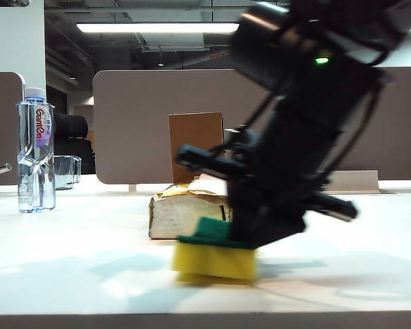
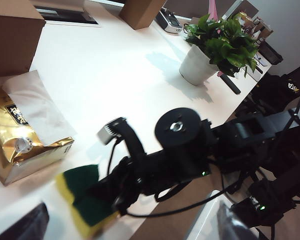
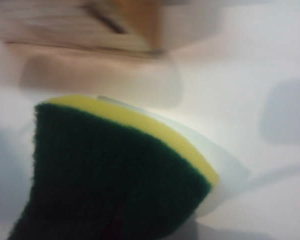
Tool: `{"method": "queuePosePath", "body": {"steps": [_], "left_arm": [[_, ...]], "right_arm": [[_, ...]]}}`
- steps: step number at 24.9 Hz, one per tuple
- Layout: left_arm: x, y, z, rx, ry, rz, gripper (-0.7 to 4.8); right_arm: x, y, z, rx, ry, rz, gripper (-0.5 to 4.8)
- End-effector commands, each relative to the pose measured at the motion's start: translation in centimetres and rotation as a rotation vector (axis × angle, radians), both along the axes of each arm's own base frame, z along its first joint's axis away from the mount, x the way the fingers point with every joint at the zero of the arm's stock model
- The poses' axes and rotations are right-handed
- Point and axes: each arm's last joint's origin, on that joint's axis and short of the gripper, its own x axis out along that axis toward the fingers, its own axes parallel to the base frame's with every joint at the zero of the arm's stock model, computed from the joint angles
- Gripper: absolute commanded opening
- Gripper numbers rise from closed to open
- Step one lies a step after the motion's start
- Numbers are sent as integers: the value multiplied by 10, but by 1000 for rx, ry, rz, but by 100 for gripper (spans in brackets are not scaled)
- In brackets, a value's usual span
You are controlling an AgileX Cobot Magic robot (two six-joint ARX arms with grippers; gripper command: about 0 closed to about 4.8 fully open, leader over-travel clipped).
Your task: Move the sponge from right to left to wipe the table, avoiding obstacles on the table, and finally reaching the bottle of mineral water.
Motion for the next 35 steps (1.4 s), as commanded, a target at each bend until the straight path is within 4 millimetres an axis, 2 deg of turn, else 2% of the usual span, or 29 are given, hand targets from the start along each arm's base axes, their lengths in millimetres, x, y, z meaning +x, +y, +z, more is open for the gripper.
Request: {"method": "queuePosePath", "body": {"steps": [1,5,13,14,15,17,20,23,26,27,32,35], "left_arm": [[0,0,3,-2,-23,-8,434],[0,0,3,-2,-23,-8,434],[0,0,3,-2,-23,-7,434],[0,0,3,-2,-23,-8,434],[-1,0,4,-2,-24,-8,434],[-1,0,3,-2,-23,-8,434],[-1,0,3,-2,-23,-8,434],[-1,0,3,-2,-23,-8,434],[-1,0,3,-2,-23,-8,434],[-1,0,3,-2,-23,-8,434],[-1,0,3,-1,-23,-7,434],[0,0,3,2,-28,-8,434]], "right_arm": [[-6,18,-10,-5,92,83,-6],[-4,40,-6,14,77,118,-6],[-4,44,-4,22,74,125,-3],[-4,44,-3,23,72,123,14],[-3,44,-3,23,63,118,93],[-1,44,0,21,51,108,164],[3,45,6,32,35,97,223],[7,43,12,41,19,87,231],[8,40,20,44,-9,72,261],[8,37,25,49,-21,64,280],[8,30,47,82,-82,65,293],[5,26,58,101,-101,67,334]]}}
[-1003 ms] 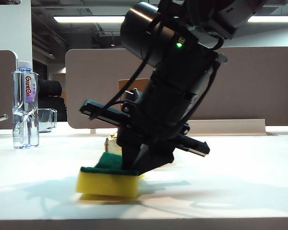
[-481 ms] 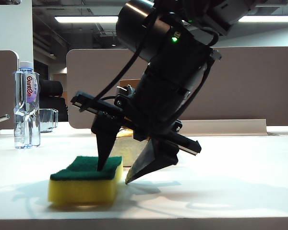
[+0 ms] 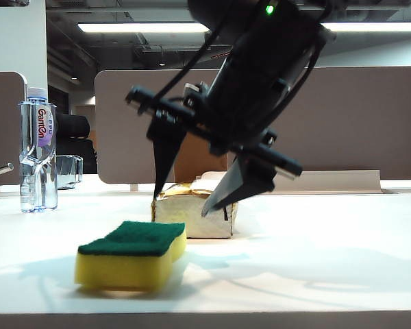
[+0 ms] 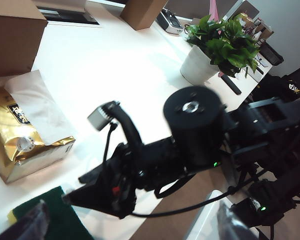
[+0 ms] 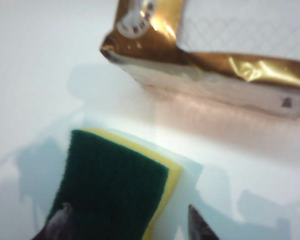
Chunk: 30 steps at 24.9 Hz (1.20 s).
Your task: Move the sponge from right to left to wipe the table, avoiding obstacles on the table, and finally reaching the bottle of mineral water.
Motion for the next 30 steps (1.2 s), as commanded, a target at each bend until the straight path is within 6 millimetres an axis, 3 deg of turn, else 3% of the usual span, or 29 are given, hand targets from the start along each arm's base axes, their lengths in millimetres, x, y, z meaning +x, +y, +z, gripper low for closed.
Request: {"method": "queuePosePath", "body": {"steps": [1,3,5,9,11,15,17,23,30], "left_arm": [[0,0,3,6,-34,-9,434],[-1,0,3,22,-58,-14,434],[0,0,1,77,-117,-7,434],[0,1,-2,140,-141,34,435],[-1,2,-6,172,-132,38,435],[-2,2,-8,185,-121,33,435],[-2,2,-8,186,-117,33,435],[-2,2,-9,186,-113,32,435],[-2,2,-9,183,-110,28,435]], "right_arm": [[-4,-4,17,25,-41,9,337],[-7,-9,28,27,-77,19,337],[-12,-24,51,-16,-181,-7,337],[-13,-50,74,-17,-235,-47,337],[-14,-82,93,-43,-271,-79,337],[-22,-121,110,-102,-294,-81,337],[-32,-161,121,-149,-287,-149,337],[-56,-211,136,-211,-324,-283,337],[-92,-247,138,-99,-235,-328,335]]}}
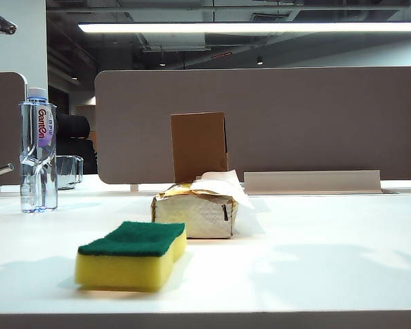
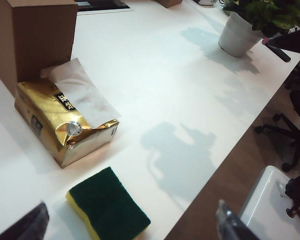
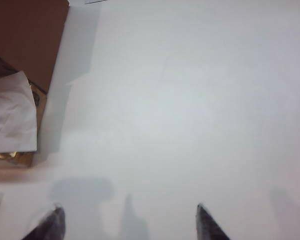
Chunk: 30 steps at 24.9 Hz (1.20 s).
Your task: Move the sponge from right to left to wipe the table, avoiding obstacles on the table, and finally reaching the bottle of mineral water.
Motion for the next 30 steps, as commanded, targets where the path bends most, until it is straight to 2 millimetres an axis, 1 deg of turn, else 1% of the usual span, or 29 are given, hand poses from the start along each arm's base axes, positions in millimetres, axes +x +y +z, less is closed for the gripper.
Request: {"method": "queuePosePath", "body": {"steps": [1,4,5,8,11,13,16,19,22,24,26,28,30], "left_arm": [[-1,0,2,-1,-4,-6,435],[-2,0,1,0,12,-7,435],[-2,0,0,1,26,-7,435],[-3,0,-2,2,52,-9,435],[-5,0,-5,5,88,-8,435],[-8,0,-12,12,180,-8,435],[-4,0,-19,19,260,-8,435],[5,-2,-26,26,330,-15,436],[17,-7,-35,37,396,-44,438],[28,-13,-46,73,437,-92,440],[35,-17,-54,94,463,-118,441],[42,-21,-62,123,482,-136,452],[49,-24,-69,153,501,-131,475]], "right_arm": [[-18,-6,-5,95,88,60,333],[-34,-8,-8,204,158,89,333],[-42,-7,-10,269,189,110,332],[-55,-4,-10,350,219,140,332],[-66,-1,-11,382,229,144,332],[-76,0,-11,387,221,140,332],[-80,1,-11,388,223,140,324],[-82,2,-12,391,236,138,323],[-83,2,-13,393,247,138,323],[-83,2,-13,396,247,141,323],[-83,2,-12,410,245,155,323],[-84,2,-12,414,246,159,323],[-84,2,-12,414,246,158,323]]}}
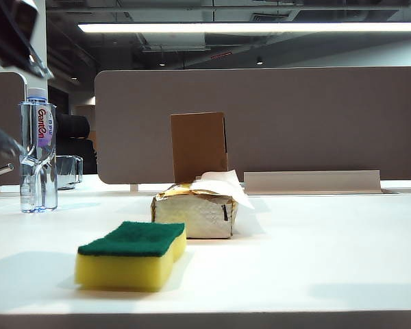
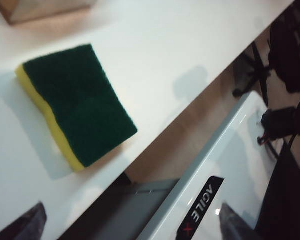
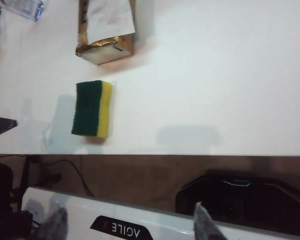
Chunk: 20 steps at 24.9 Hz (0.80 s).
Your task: Move the sponge from right to left to wipe the table, avoiding obstacles on the table, and finally reaching the bottle of mineral water.
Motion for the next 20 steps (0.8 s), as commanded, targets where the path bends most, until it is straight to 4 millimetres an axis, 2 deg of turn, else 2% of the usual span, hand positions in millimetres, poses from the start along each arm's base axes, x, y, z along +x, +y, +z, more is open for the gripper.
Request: {"method": "queuePosePath", "body": {"steps": [1,11,20], "left_arm": [[16,-7,-13,63,0,-17,479],[50,-25,-50,75,33,-59,479],[65,-41,-70,61,31,-78,479]], "right_arm": [[0,0,1,6,-9,8,323],[-1,1,1,12,1,14,323],[-1,1,0,11,3,13,322]]}}
